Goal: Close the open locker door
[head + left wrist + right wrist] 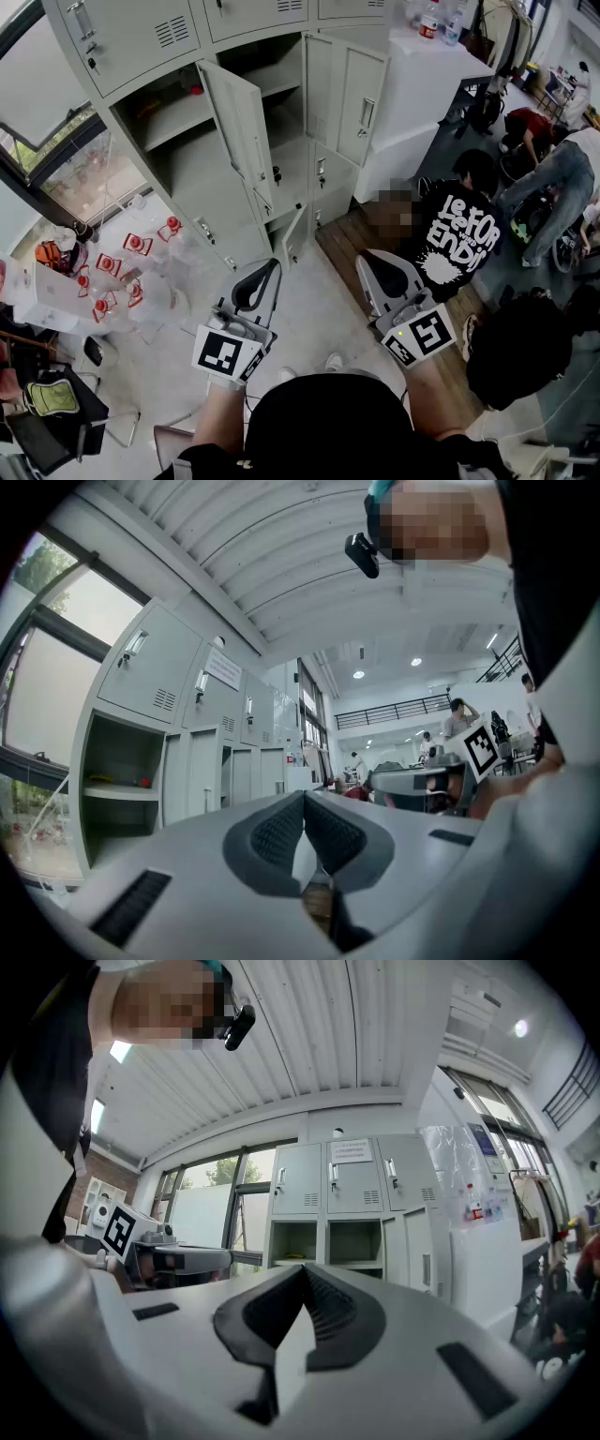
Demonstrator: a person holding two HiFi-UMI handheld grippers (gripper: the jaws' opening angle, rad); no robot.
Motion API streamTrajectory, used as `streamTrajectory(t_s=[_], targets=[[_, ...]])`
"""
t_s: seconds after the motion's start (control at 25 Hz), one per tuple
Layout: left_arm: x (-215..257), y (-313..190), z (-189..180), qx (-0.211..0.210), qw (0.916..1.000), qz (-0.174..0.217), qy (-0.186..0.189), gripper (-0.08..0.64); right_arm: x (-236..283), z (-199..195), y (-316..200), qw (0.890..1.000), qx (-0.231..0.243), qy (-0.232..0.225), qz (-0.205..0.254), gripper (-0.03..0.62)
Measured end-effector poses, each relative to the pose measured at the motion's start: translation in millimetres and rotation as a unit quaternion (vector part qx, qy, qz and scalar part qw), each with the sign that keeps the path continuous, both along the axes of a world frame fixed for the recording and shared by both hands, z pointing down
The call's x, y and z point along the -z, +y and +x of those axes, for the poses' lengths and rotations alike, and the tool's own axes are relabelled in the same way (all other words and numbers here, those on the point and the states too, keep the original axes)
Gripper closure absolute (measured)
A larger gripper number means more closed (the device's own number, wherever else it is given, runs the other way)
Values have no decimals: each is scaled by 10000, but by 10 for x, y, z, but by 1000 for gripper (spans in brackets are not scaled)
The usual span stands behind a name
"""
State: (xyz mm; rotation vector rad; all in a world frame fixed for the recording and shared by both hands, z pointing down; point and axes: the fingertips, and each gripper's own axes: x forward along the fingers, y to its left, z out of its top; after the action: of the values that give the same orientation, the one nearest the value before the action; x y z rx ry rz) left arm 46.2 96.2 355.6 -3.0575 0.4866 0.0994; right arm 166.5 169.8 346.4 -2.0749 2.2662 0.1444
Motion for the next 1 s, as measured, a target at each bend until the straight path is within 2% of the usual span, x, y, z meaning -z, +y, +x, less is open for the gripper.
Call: streamTrajectory(t_s=[0.32,0.68,1.0], targets=[[-73,-51,201,145,9997,-159,-65,537,-91,240,-35,9999,99,-106,-40,561],[-201,13,553,295,9989,-129,-328,537,-123,563,-55,9990,385,-209,109,558],[-408,-197,588,539,9969,-236,-524,537,-254,724,-348,9974,541,-472,9,558]])
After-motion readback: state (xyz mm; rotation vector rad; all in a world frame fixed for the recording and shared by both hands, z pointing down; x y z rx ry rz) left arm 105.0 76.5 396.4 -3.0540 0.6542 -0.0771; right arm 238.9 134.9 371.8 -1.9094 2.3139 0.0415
